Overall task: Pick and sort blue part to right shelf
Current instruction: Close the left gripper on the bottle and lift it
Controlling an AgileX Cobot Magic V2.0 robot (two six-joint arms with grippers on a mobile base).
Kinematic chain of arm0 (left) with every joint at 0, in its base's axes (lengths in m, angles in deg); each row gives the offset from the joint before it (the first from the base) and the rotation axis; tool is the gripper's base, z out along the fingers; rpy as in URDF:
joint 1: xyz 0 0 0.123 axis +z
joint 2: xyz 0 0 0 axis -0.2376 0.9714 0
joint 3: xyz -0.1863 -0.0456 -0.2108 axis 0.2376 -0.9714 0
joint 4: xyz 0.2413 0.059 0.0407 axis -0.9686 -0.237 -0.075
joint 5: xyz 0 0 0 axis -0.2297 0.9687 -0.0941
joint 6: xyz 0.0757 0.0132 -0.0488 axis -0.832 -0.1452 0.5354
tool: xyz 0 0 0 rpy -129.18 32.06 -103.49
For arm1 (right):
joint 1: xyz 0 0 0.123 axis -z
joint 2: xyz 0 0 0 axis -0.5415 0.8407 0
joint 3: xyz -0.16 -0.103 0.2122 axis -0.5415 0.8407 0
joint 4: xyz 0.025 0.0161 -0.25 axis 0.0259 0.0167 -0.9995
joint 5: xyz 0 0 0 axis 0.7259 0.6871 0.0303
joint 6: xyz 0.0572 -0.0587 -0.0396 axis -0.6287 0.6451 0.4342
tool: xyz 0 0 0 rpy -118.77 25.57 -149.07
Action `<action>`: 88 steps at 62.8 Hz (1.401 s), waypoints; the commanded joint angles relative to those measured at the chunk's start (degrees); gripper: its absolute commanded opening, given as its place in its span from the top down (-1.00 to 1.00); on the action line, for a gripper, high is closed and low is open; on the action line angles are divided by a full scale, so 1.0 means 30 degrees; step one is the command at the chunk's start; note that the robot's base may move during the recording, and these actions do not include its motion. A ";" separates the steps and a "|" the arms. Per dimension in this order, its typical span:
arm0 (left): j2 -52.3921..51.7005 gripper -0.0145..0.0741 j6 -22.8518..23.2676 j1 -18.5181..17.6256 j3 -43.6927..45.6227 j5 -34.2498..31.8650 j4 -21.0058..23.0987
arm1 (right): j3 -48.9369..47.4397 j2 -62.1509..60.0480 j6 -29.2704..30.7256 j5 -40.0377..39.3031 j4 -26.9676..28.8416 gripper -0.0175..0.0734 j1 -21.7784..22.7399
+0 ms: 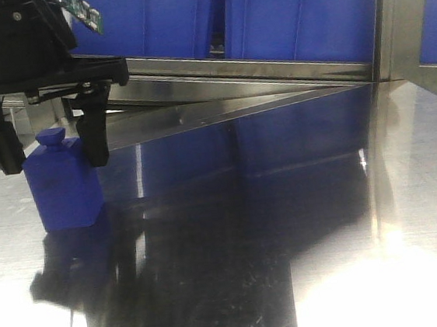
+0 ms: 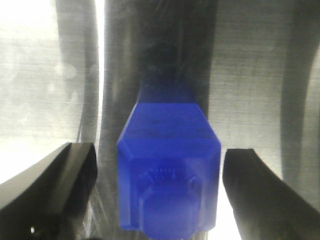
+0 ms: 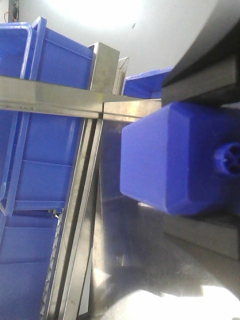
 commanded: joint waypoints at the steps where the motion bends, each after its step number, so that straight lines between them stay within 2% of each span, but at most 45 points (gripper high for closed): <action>1: -0.0795 -0.58 0.0252 -0.0154 0.0640 -0.0275 0.0202 | -0.0599 0.0082 0.0185 -0.1779 -0.0128 -0.32 0.0106; 35: -0.0336 -0.57 0.0252 -0.0197 0.0640 -0.0041 0.0497 | -0.0599 0.0082 0.0185 -0.1779 -0.0128 -0.32 0.0106; 56: -0.0370 -0.15 0.0252 -0.0197 0.0640 -0.0041 0.0497 | -0.0599 0.0082 0.0185 -0.1779 -0.0128 -0.32 0.0106; 88: -0.1925 -0.13 0.0128 -0.0197 0.0604 -0.0041 0.0624 | -0.0599 0.0082 0.0185 -0.1779 -0.0128 -0.32 0.0106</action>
